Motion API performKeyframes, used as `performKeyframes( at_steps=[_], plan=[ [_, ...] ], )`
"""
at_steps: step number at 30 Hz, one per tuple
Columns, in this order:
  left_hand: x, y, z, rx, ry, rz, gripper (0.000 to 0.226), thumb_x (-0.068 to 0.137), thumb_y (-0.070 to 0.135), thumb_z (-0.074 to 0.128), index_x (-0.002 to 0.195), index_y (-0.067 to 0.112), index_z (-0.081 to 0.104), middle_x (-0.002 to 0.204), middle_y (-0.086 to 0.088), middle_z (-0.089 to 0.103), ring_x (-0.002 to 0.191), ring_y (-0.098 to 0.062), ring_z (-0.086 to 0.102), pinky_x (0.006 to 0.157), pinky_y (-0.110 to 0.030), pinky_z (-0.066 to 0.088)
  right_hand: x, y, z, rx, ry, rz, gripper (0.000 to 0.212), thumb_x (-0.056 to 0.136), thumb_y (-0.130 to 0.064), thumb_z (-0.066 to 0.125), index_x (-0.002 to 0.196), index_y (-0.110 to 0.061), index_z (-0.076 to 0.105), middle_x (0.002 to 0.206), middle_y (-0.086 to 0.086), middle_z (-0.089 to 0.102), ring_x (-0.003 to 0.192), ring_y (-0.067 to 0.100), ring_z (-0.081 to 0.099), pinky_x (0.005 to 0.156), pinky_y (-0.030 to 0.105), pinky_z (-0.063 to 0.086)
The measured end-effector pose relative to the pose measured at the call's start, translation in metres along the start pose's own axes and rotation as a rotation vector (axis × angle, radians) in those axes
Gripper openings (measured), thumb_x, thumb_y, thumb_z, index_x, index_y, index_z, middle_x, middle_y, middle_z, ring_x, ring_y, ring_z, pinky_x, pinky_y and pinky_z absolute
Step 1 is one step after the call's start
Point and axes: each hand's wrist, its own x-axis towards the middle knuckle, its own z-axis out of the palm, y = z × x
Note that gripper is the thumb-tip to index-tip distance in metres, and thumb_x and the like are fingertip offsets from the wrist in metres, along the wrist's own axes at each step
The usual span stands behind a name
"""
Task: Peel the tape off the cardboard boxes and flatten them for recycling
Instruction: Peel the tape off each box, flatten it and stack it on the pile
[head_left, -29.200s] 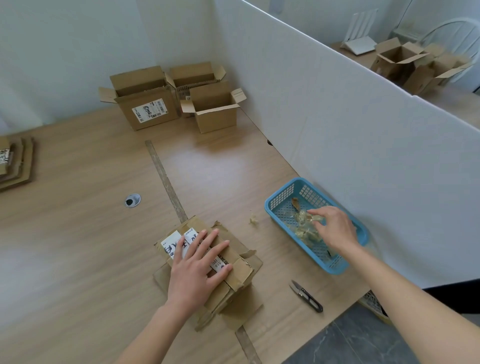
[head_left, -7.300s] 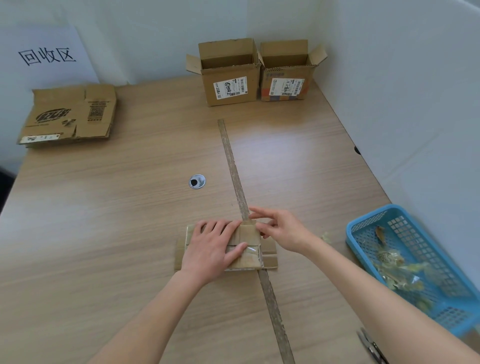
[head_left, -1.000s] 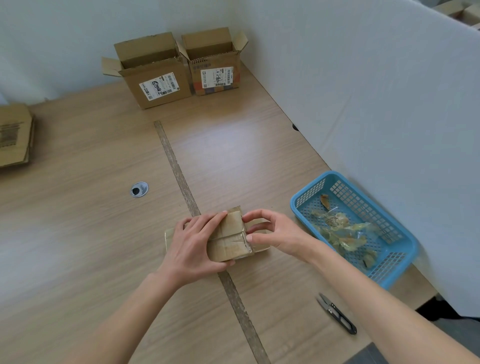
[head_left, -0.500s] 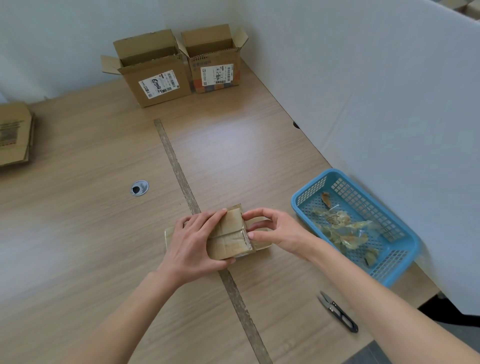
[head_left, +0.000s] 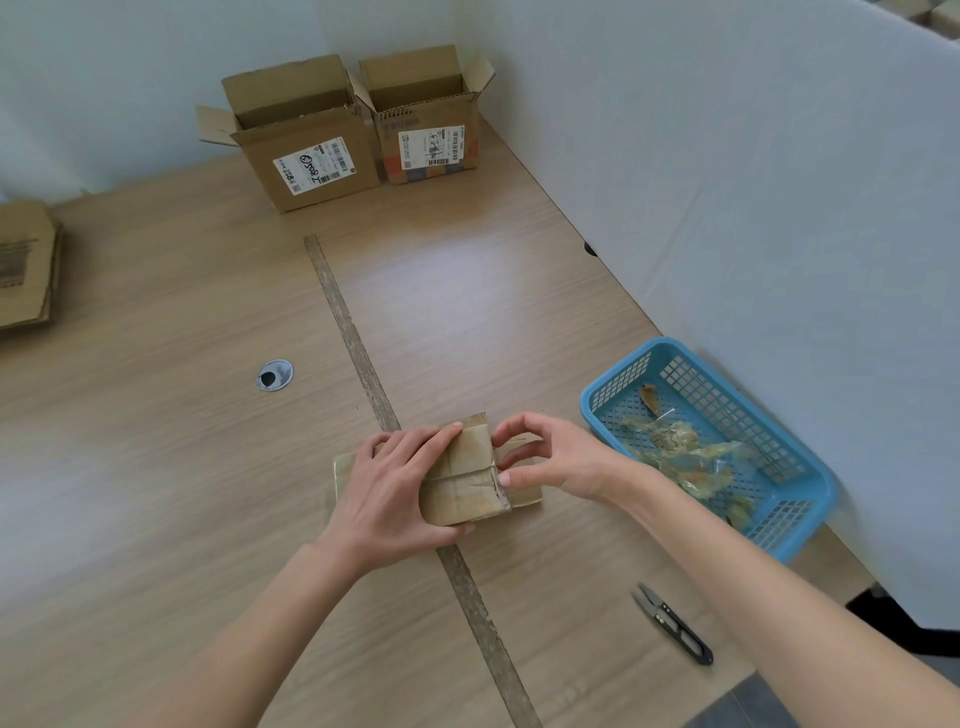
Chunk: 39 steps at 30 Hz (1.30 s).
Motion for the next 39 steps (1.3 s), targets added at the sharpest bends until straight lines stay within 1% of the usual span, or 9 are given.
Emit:
performKeyframes(
  at_steps=[5,10,13,19,27,30,32,36,39],
  plan=[
    [0.001,-0.001,-0.001,-0.013,0.005,-0.013,0.108,0.061,0.076,0.073,0.152,0.03,0.038,0.138,0.016,0.051,0.121,-0.009,0.052,0.106,-0.043,0.036,0.0,-0.003,0.006,-0.051,0.042,-0.032,0.039,0.081,-0.016,0.083,0.114,-0.026,0.065,0.12,-0.012,0.068,0.105,0.01,0.069,0.087,0.029,0.059],
    [0.002,0.0,-0.002,-0.023,0.002,-0.007,0.107,0.061,0.074,0.073,0.152,0.029,0.039,0.137,0.015,0.052,0.121,-0.01,0.053,0.106,-0.043,0.037,-0.002,-0.009,0.0,-0.11,0.013,-0.048,0.039,0.083,-0.013,0.081,0.116,-0.024,0.063,0.124,-0.01,0.064,0.104,0.01,0.069,0.091,0.034,0.058],
    [0.003,-0.002,-0.002,-0.049,0.01,-0.041,0.109,0.061,0.074,0.074,0.154,0.03,0.037,0.137,0.015,0.052,0.123,-0.01,0.053,0.107,-0.043,0.037,-0.003,-0.008,0.001,-0.039,0.007,-0.048,0.043,0.085,-0.009,0.079,0.122,-0.022,0.064,0.127,-0.009,0.066,0.11,0.012,0.068,0.093,0.036,0.059],
    [0.001,-0.004,-0.003,-0.043,0.024,-0.04,0.109,0.062,0.074,0.074,0.154,0.03,0.038,0.139,0.014,0.052,0.124,-0.009,0.053,0.106,-0.044,0.038,-0.002,-0.009,0.006,-0.056,0.061,-0.069,0.041,0.081,-0.022,0.086,0.117,-0.025,0.067,0.122,-0.011,0.069,0.107,0.009,0.069,0.088,0.031,0.059],
    [0.004,-0.004,-0.003,-0.06,0.019,-0.044,0.107,0.062,0.074,0.074,0.153,0.029,0.04,0.139,0.014,0.053,0.125,-0.009,0.053,0.106,-0.045,0.038,0.001,-0.005,0.002,-0.063,0.057,-0.06,0.038,0.08,-0.028,0.085,0.114,-0.033,0.069,0.122,-0.011,0.07,0.109,0.012,0.07,0.095,0.044,0.058],
    [0.004,-0.004,-0.003,-0.061,0.017,-0.04,0.107,0.062,0.074,0.074,0.152,0.028,0.041,0.14,0.014,0.053,0.125,-0.009,0.053,0.106,-0.044,0.037,0.002,-0.005,0.002,-0.074,0.064,-0.045,0.038,0.077,-0.032,0.085,0.112,-0.036,0.07,0.118,-0.006,0.072,0.108,0.013,0.07,0.096,0.046,0.058],
    [0.005,-0.003,-0.003,-0.059,0.01,-0.043,0.107,0.061,0.073,0.075,0.152,0.028,0.041,0.14,0.014,0.053,0.125,-0.009,0.053,0.106,-0.044,0.036,0.003,-0.007,0.002,-0.081,0.071,-0.03,0.038,0.076,-0.028,0.084,0.11,-0.035,0.07,0.116,-0.005,0.073,0.106,0.012,0.071,0.095,0.046,0.058],
    [0.007,0.0,-0.002,-0.04,-0.03,-0.003,0.106,0.063,0.076,0.072,0.152,0.027,0.041,0.14,0.015,0.052,0.123,-0.009,0.052,0.106,-0.042,0.036,0.005,-0.012,-0.002,-0.139,0.038,0.005,0.039,0.076,-0.012,0.084,0.108,-0.023,0.066,0.117,-0.011,0.068,0.1,0.011,0.071,0.093,0.044,0.059],
    [0.008,0.001,-0.001,-0.031,-0.043,0.012,0.106,0.064,0.078,0.07,0.152,0.027,0.041,0.139,0.015,0.052,0.122,-0.01,0.052,0.106,-0.042,0.036,0.005,-0.015,-0.004,-0.161,0.015,0.039,0.042,0.075,-0.007,0.085,0.109,-0.019,0.064,0.118,-0.006,0.067,0.101,0.012,0.072,0.094,0.043,0.058]
  ],
)
